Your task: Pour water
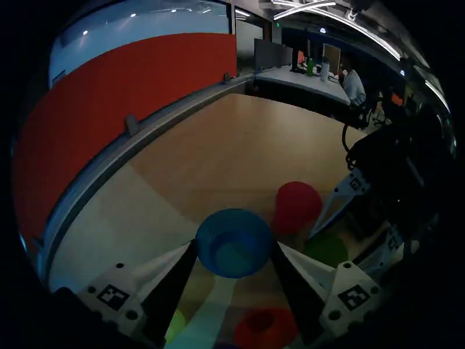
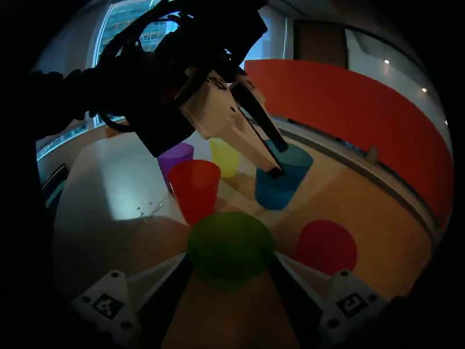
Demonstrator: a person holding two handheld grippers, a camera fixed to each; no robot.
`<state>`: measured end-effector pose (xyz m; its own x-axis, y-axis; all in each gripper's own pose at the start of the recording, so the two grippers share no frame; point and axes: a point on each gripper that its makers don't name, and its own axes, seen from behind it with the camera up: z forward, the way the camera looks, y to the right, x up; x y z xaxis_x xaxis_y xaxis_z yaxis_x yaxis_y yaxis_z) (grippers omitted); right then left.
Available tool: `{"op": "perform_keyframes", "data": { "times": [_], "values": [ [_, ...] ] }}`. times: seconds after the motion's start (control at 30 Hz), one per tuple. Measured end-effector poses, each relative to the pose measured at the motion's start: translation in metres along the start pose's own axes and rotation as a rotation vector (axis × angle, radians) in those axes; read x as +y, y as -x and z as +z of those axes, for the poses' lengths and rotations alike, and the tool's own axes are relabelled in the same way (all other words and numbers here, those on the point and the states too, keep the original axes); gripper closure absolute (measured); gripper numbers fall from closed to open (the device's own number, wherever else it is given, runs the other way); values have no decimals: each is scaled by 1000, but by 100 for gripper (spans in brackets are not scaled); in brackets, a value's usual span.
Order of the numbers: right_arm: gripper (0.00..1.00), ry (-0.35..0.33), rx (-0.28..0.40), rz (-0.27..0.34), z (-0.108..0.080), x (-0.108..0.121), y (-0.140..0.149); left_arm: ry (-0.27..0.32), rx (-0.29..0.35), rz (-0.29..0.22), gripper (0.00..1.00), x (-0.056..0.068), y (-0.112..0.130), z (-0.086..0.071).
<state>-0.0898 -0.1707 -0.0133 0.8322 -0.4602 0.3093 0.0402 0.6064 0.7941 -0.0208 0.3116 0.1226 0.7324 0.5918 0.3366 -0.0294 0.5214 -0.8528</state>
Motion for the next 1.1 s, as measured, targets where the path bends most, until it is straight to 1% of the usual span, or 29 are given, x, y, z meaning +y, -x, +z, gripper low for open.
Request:
{"op": "perform_keyframes", "data": {
  "times": [0.2,0.4,0.7,1.1],
  "values": [
    [9,5,3,6,1,1,0,-4,42,10,11,1,-8,-15],
    [10,11,2,9,2,3,1,-13,101,22,11,3,-19,-32],
    [10,16,4,19,1,5,1,-25,215,5,11,4,-42,-58],
    [10,23,3,20,0,6,2,-67,357,-26,11,-5,-58,-96]
  ]
}}
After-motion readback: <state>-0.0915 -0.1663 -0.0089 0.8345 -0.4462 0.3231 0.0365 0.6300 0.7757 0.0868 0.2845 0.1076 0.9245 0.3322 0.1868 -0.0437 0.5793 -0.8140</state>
